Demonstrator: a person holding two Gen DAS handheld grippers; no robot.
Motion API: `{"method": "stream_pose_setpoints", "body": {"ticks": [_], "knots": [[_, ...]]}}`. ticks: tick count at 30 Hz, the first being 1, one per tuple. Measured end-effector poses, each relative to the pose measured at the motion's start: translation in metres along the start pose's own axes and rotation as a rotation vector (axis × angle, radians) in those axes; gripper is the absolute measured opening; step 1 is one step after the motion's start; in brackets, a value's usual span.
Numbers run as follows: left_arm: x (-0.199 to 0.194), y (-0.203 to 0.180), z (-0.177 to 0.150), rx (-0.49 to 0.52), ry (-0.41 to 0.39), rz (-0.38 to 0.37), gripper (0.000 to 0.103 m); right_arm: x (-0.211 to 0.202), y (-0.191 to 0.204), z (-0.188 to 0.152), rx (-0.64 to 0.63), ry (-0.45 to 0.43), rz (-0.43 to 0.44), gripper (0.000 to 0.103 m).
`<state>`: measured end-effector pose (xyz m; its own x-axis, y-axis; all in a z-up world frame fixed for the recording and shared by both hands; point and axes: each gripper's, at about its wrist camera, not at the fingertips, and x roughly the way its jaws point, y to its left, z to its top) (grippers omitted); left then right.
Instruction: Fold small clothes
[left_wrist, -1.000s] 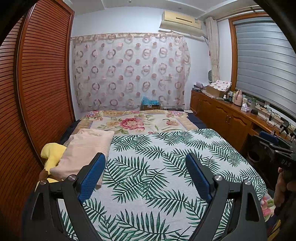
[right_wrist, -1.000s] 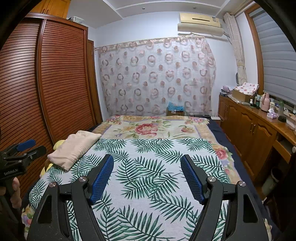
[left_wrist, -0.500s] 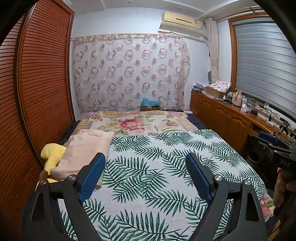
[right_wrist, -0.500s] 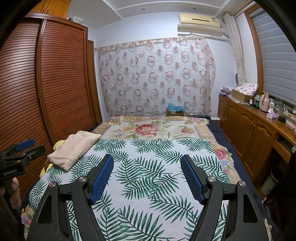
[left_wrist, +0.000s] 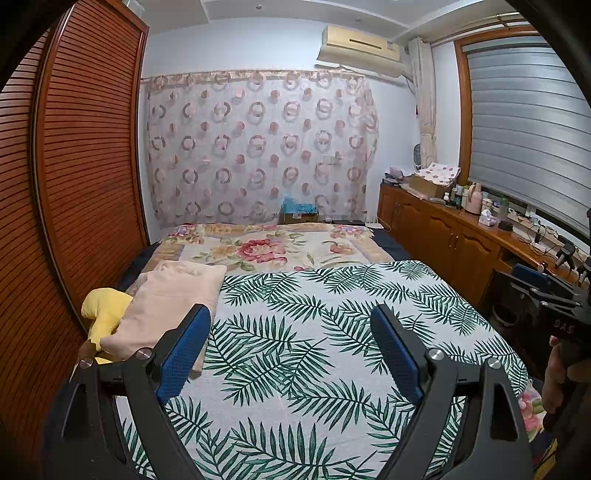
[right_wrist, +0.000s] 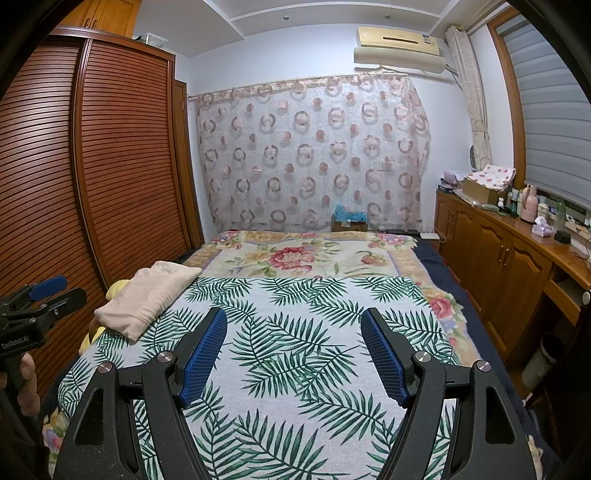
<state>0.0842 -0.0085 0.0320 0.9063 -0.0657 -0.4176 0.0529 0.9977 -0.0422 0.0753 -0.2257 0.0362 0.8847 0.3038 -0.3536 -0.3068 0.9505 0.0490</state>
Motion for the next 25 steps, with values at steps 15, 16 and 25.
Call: {"method": "stream_pose_setpoints", "body": {"ticks": [15, 16, 25], "knots": [[0.0001, 0.0003, -0.0024, 0.000, -0.002, -0.001, 0.089, 0.0009, -0.0013, -0.0017, 0.000, -0.001, 0.001, 0.077], [0.0001, 0.0003, -0.0023, 0.001, -0.002, -0.001, 0.089, 0.0007, -0.0014, -0.0017, 0.000, -0.002, 0.001, 0.077], [-0.0011, -0.0003, -0.0012, 0.001, -0.004, 0.000, 0.089, 0.0011, -0.0024, -0.0016, -0.002, -0.003, 0.001, 0.077]]}}
